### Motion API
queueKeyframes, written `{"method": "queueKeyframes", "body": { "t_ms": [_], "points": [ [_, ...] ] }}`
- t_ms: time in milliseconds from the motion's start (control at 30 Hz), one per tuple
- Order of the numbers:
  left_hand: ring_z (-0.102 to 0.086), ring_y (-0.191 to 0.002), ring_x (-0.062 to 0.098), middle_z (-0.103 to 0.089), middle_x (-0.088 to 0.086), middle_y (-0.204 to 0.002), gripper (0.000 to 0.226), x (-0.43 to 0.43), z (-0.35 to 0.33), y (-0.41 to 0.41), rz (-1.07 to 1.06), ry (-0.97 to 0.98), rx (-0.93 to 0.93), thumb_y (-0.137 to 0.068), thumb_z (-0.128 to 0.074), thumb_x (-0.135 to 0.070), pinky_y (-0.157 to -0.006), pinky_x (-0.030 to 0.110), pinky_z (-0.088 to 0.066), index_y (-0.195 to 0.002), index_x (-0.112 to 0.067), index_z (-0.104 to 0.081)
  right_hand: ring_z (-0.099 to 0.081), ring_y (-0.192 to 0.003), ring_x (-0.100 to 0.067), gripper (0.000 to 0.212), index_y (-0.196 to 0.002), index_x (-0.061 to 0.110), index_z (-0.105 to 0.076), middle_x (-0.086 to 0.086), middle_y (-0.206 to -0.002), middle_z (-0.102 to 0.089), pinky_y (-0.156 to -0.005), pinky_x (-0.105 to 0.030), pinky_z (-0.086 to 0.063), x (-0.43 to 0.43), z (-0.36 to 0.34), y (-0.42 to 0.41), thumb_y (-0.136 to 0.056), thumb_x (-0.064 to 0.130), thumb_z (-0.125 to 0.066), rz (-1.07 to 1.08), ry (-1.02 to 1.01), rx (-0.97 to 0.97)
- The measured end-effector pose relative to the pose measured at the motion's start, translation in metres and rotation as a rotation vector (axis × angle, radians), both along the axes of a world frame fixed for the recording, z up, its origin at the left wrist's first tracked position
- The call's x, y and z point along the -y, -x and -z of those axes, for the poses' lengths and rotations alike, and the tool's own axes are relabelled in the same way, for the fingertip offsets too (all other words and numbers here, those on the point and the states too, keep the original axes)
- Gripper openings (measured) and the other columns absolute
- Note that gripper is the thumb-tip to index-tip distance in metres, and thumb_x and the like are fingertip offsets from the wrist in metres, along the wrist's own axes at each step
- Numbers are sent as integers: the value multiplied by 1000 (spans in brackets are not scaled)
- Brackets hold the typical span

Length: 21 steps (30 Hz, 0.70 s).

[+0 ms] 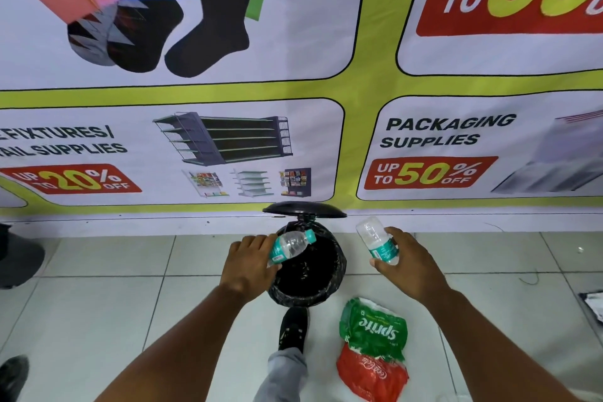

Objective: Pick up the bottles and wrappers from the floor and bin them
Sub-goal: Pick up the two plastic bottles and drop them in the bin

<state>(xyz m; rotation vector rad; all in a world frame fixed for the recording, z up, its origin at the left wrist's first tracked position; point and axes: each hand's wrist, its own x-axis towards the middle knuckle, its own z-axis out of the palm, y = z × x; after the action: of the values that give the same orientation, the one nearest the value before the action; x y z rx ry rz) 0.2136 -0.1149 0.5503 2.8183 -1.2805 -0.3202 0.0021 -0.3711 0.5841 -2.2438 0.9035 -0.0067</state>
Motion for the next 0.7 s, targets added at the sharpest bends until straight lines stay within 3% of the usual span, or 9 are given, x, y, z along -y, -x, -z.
{"method": "queueKeyframes", "body": {
  "t_ms": [233,367,700],
  "points": [
    [-42,-125,27,-50,3,-140,71,41,89,-16,14,-91,-103,-82,-52,-53,-100,43,-36,-143,-23,-30,-59,-102,-18,71,-136,30,-39,0,-126,-57,-87,-37,-50,7,65,-8,-76,40,-76,-44,3,-41],
    [-11,-147,26,-17,3,-161,96,47,127,-21,-3,-105,-155,-79,-51,-65,-117,47,-19,-152,-24,-4,-59,-104,-20,70,-137,27,-40,-2,-125,-56,-86,-37,-49,10,92,-15,-77,39,-76,-71,32,-70],
    [-1,-149,25,-5,4,-163,95,11,126,-46,-15,-58,-133,-81,-49,-66,-120,48,-11,-152,-26,1,-58,-106,-26,70,-136,24,-40,-4,-123,-56,-87,-41,-50,-3,107,-48,-77,37,-74,-121,54,-118]
  ]
}}
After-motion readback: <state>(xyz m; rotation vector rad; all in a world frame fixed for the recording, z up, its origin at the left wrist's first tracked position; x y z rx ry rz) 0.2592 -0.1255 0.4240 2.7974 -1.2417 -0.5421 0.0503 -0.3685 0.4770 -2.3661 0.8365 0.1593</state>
